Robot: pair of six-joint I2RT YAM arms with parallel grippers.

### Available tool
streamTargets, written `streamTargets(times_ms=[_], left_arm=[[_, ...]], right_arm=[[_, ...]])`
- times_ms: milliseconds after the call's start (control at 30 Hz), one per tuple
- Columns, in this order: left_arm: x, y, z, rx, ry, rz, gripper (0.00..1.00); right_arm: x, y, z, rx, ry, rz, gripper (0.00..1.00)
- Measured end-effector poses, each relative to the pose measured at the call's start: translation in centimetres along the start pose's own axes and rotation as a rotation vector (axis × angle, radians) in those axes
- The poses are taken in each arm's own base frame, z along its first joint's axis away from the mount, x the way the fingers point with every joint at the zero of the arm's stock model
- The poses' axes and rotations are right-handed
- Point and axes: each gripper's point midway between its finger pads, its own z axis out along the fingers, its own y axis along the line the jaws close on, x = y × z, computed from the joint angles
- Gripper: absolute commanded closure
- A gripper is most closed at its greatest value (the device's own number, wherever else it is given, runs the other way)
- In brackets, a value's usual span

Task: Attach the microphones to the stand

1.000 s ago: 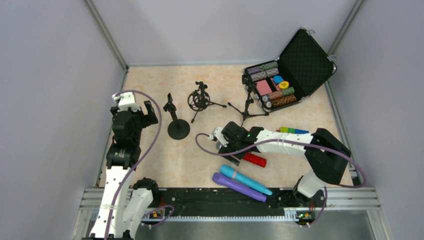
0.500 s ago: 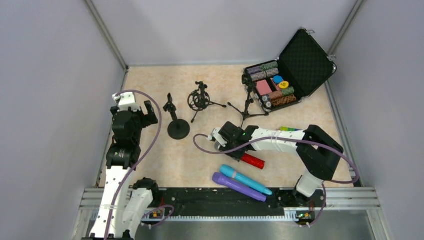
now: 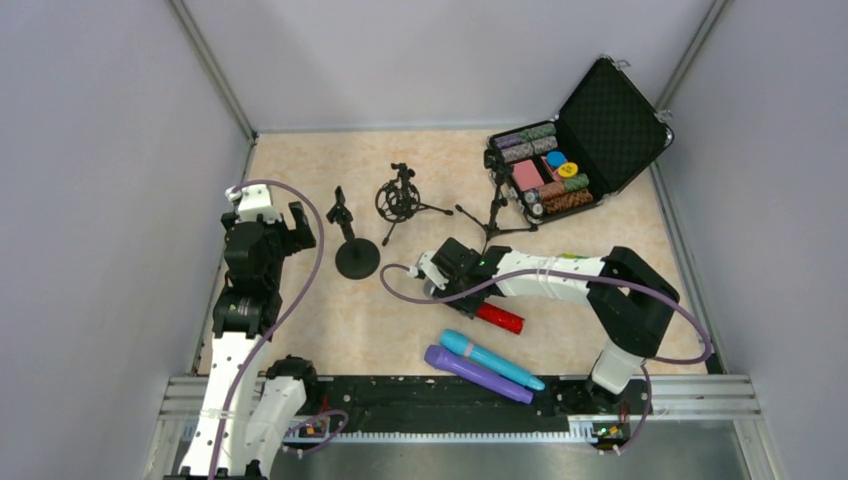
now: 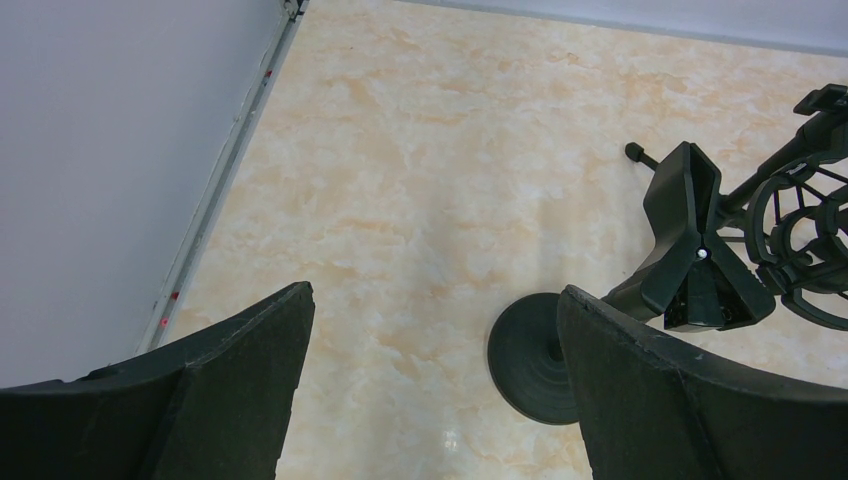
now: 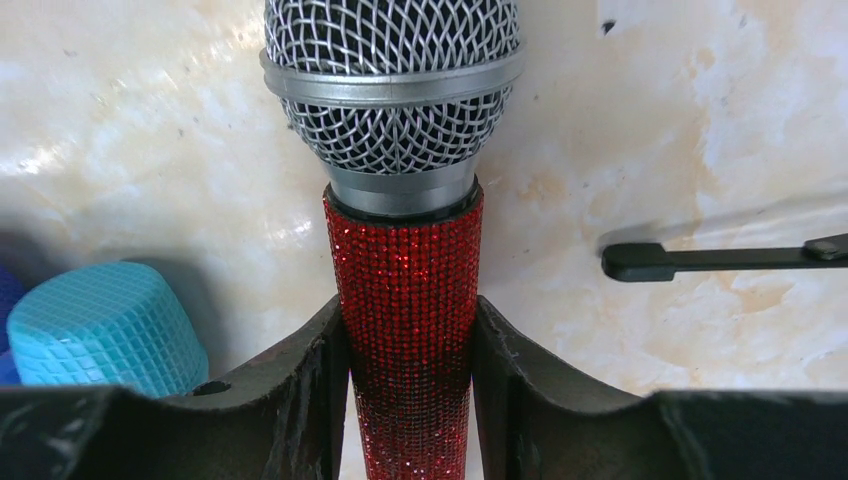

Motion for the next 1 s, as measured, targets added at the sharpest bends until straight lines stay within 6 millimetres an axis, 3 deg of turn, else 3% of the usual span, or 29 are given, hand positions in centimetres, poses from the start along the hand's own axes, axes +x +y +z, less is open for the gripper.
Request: streamTargets(times_ms=[400, 667, 867, 1000], left_arm=[[0.0, 0.0, 0.0, 0.000, 0.000, 0.003, 0.05], [0.0, 0.0, 0.0, 0.000, 0.000, 0.003, 0.05], [0.0, -0.1, 0.0, 0.004, 0.000, 0.003, 0.05], [0.0, -0.1, 0.0, 0.008, 0.000, 0.003, 0.05]], right_arm=[[-5.3, -0.6, -2.4, -0.013, -0.119, -0.014, 1.00], [-7.1, -0.9, -4.9, -0.004, -0.203, -0.011, 1.00], [-10.0, -2.3, -10.5, 0.066, -0.399, 0.005, 1.00], [-12.5, -3.9, -16.7, 0.152, -0.639, 0.048, 1.00]])
